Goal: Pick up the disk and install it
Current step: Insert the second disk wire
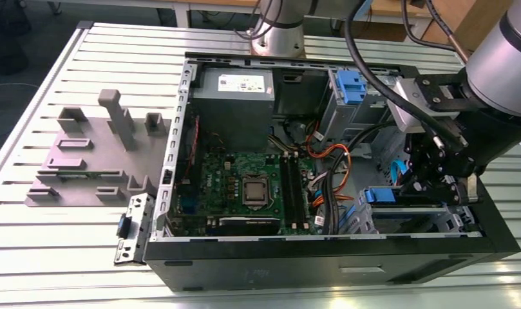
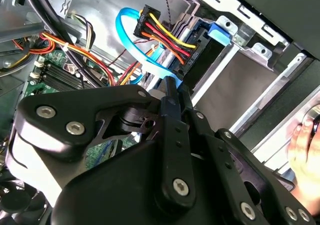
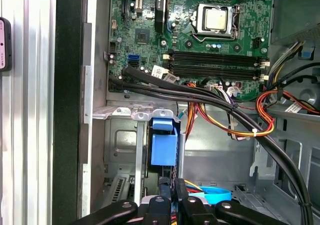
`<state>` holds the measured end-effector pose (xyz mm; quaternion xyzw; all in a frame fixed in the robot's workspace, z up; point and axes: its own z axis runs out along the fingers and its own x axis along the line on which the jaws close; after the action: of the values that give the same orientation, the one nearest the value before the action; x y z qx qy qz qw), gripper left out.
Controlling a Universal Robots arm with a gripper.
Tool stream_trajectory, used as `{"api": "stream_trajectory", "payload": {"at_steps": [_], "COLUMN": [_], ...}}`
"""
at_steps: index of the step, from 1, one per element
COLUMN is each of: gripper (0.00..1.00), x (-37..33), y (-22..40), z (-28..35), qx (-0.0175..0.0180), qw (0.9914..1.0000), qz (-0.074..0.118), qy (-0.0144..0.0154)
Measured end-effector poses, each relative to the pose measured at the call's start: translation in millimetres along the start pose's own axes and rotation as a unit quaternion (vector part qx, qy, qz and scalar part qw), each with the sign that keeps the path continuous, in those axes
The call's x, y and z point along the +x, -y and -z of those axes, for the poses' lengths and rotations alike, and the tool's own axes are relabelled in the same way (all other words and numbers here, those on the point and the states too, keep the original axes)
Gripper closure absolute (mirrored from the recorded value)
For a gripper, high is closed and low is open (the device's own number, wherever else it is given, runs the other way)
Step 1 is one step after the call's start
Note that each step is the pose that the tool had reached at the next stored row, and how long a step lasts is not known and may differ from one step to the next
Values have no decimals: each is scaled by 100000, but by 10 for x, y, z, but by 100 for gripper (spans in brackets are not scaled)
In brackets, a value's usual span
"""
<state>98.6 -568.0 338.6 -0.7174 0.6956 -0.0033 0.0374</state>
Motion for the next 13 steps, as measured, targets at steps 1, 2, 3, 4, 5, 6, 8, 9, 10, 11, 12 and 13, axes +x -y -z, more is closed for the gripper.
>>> {"api": "stream_trajectory", "payload": {"at_steps": [1,2,3,4,5,6,8,9,10,11,12,13], "gripper": [84,84,84,84,84,84,84,84,84,84,84,84], "x": [0,1,1,1,1,1,1,2,2,2,2,2], "y": [2,2,2,2,2,2,1,1,1,1,0,0], "z": [-1,-2,-5,-8,-12,-16,-24,-28,-29,-30,-33,-36], "qx": [-1,-6,-9,-12,-16,-20,-28,-31,-34,-40,-38,-39], "qw": [100000,100000,100000,100000,99999,99999,99998,99997,99997,99996,99996,99995], "qz": [51,107,184,280,380,484,650,726,795,863,922,973], "qy": [7,0,8,23,56,83,121,140,149,170,208,237]}}
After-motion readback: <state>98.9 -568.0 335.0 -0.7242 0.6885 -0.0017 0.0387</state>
